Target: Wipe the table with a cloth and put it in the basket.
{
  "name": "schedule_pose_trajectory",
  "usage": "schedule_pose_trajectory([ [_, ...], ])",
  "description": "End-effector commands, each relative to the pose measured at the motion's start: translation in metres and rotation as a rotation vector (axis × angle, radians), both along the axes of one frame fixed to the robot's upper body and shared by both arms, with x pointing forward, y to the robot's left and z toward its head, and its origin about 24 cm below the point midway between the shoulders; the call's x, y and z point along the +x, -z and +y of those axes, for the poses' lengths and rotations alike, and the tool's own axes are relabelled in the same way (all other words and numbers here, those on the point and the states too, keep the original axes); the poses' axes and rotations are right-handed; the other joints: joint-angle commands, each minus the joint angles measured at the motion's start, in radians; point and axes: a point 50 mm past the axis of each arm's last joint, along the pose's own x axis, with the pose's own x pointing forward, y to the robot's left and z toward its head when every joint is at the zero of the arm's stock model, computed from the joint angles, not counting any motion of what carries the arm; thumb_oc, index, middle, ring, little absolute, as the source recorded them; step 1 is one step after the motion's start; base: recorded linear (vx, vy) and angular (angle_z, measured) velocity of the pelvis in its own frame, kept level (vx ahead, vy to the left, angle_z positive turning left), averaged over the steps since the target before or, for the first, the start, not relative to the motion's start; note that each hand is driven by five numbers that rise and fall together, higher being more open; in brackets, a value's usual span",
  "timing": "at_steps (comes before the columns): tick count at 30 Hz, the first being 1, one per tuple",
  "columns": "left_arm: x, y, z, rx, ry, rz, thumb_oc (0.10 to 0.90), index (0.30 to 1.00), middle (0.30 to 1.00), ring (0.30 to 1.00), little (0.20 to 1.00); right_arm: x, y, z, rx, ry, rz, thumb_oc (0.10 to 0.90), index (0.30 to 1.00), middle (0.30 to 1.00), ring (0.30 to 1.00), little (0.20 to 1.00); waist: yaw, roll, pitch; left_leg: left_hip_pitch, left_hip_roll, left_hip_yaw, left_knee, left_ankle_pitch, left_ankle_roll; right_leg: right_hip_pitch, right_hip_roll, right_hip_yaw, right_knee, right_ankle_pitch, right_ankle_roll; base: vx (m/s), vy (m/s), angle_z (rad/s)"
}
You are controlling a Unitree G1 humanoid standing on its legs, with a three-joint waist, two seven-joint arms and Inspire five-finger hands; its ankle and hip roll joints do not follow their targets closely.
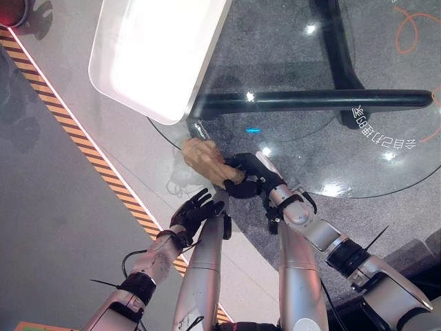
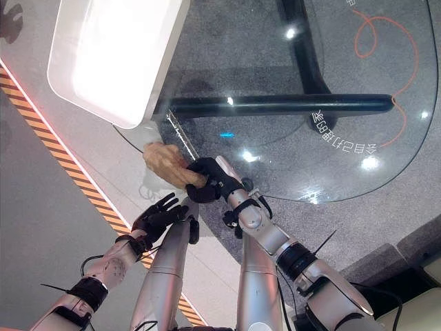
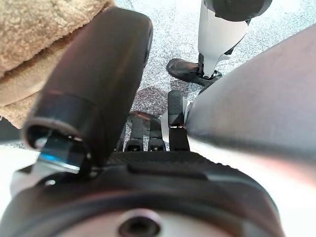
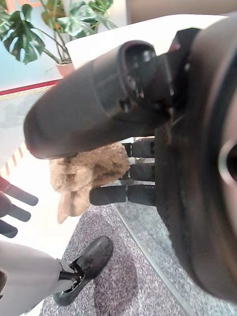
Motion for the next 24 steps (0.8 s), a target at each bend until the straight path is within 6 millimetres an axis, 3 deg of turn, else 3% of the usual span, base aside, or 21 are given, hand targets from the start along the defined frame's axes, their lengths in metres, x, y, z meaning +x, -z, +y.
schedule_pose_trajectory([
  [1,-0.039,0.036,-0.029,-0.047,0.086,0.162,0.800,0.900,0.900,0.900,0.900,-0.007,-0.031,0.016,0.156,-0.087,-0.135,0.100,0.300,0.300,0.300,0.200,0.015,-0.011,-0.009,0.018,-0.036,0.099,0.182,-0.218,0.052,0.011,0.061,0.038,-0.233,0.184,0.038,0.00,0.000,0.00],
  [17,-0.039,0.038,-0.019,-0.073,0.058,0.164,0.800,0.900,0.900,0.900,0.900,-0.019,-0.032,0.034,0.162,-0.286,-0.035,0.100,0.300,0.300,0.300,0.200,0.031,-0.041,-0.009,0.103,-0.043,0.076,0.146,-0.189,0.051,0.110,0.064,0.016,-0.253,0.178,0.023,-0.02,-0.002,0.00],
  [24,-0.049,0.042,0.001,-0.133,-0.018,0.150,0.800,0.900,0.900,0.900,0.900,-0.021,-0.031,0.030,0.182,-0.272,-0.021,0.100,0.300,0.300,0.300,0.200,0.050,-0.056,-0.009,0.178,-0.046,0.054,0.126,-0.189,0.046,0.199,0.068,-0.006,-0.266,0.162,0.017,-0.02,-0.023,0.04],
])
